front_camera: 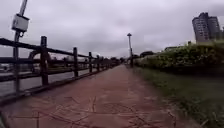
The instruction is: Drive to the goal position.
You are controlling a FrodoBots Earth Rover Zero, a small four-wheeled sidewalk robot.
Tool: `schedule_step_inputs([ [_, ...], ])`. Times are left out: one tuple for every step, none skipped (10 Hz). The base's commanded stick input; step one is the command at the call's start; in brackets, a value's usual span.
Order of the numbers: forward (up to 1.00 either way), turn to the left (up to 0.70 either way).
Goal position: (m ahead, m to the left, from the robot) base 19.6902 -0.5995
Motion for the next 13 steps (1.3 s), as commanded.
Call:
schedule_step_inputs([
  [1.00,0.00],
  [1.00,0.00],
  [1.00,0.00],
  [1.00,0.00],
  [1.00,0.00],
  [1.00,0.00],
  [1.00,0.00],
  [1.00,0.00],
  [1.00,0.00],
  [1.00,0.00],
  [1.00,0.00],
  [1.00,0.00],
  [1.00,0.00],
])
